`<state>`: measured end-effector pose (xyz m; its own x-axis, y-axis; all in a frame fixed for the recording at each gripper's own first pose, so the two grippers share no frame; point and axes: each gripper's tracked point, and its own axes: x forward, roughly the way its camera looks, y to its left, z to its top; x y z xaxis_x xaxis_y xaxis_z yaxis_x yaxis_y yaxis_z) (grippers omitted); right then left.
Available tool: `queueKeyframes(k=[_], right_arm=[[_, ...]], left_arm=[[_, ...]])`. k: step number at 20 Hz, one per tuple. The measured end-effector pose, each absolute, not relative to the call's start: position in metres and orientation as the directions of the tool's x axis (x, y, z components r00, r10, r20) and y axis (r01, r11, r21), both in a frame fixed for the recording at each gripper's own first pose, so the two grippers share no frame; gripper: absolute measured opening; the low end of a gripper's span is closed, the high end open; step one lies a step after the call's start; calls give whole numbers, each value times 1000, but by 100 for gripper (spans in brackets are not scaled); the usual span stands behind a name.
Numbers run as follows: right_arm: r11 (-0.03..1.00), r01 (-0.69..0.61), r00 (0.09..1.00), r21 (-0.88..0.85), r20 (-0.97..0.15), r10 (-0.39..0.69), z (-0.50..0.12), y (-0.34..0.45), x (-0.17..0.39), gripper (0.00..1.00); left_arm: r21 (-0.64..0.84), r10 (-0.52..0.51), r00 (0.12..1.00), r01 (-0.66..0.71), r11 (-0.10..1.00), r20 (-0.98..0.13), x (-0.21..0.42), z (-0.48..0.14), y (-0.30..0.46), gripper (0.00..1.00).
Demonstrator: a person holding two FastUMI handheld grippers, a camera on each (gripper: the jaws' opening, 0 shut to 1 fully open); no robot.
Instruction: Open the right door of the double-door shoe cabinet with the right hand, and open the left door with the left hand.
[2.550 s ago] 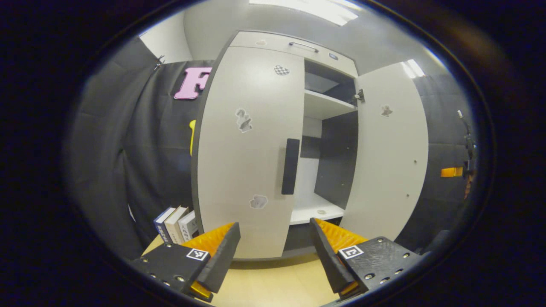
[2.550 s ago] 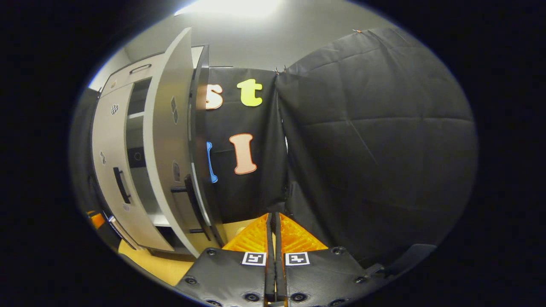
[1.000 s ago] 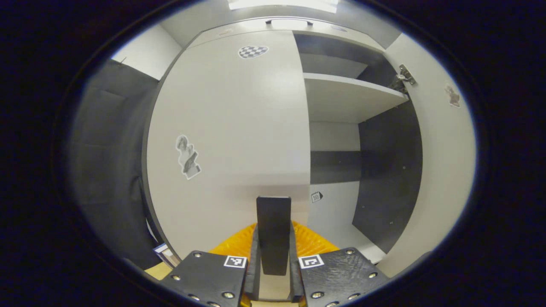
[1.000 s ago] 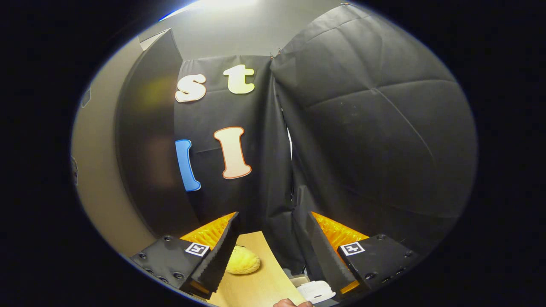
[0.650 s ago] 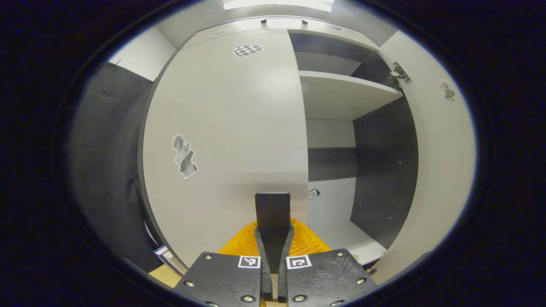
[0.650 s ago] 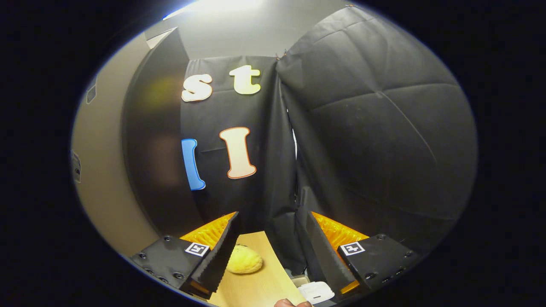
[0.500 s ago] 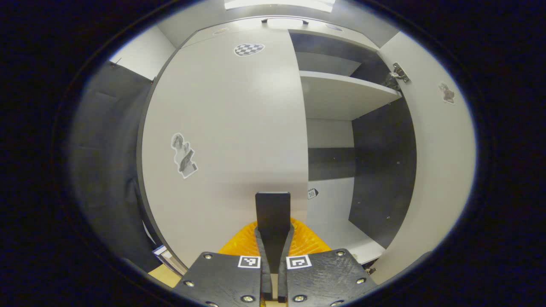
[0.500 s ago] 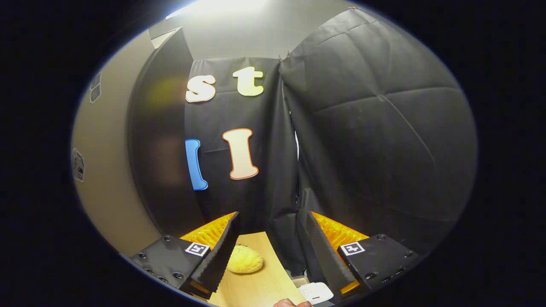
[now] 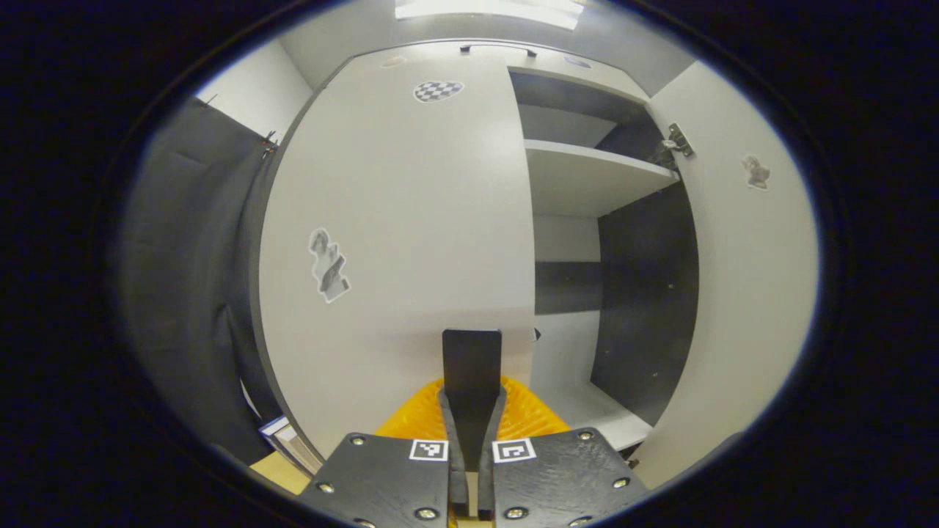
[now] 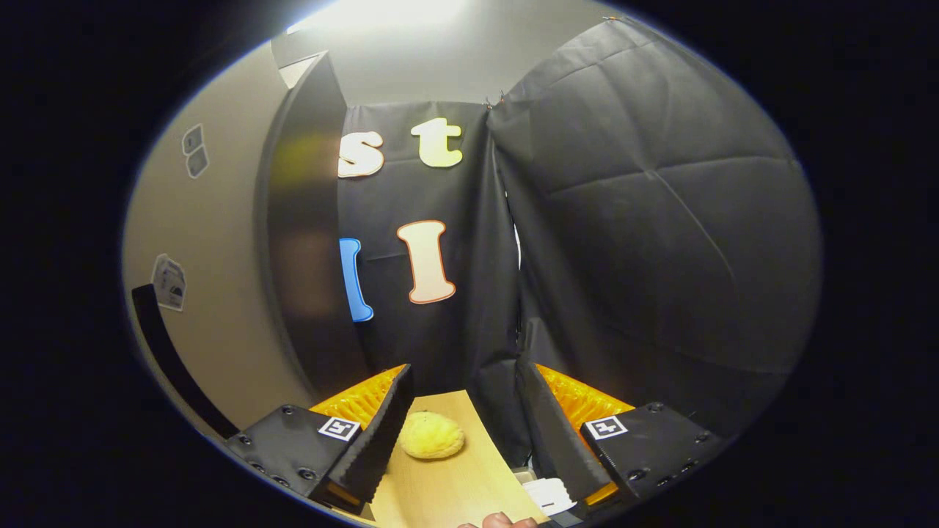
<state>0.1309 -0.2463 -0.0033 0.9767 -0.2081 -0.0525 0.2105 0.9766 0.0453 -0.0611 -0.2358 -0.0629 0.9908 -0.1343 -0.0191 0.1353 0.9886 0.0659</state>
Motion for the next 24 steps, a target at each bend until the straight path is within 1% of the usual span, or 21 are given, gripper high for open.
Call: queueKeyframes(k=[4,7,10,11,14,16,18,19,24], right_arm=[[972,235,971,19,-42,-234,4,-220,93,92],[963,270,962,-13,-40,-271,4,-200,61,92],[960,279,959,-13,-47,-280,0,-178,30,93],[953,301,952,-26,-47,-302,-3,-180,18,93],[928,367,926,-70,-73,-371,-21,-187,-26,98],[922,382,919,-63,-76,-386,-24,-181,-46,96],[916,399,913,-41,-76,-401,-29,-175,-62,98],[915,402,912,-26,-77,-403,-31,-172,-66,96],[924,383,919,-11,-94,-382,-40,-146,-75,95]], left_arm=[[50,-207,978,208,977,-19,-63,-61,-234,7],[44,-250,968,250,967,-18,-63,-59,-233,8],[29,-285,958,285,958,-12,-63,-58,-234,7],[28,-296,955,297,955,-7,-62,-57,-234,7],[41,-343,939,343,939,2,-64,-55,-233,8],[26,-363,932,363,931,1,-65,-56,-233,7],[23,-364,931,364,931,8,-65,-55,-232,7],[21,-362,932,362,932,10,-66,-55,-231,7],[16,-379,925,379,925,13,-67,-53,-229,7]])
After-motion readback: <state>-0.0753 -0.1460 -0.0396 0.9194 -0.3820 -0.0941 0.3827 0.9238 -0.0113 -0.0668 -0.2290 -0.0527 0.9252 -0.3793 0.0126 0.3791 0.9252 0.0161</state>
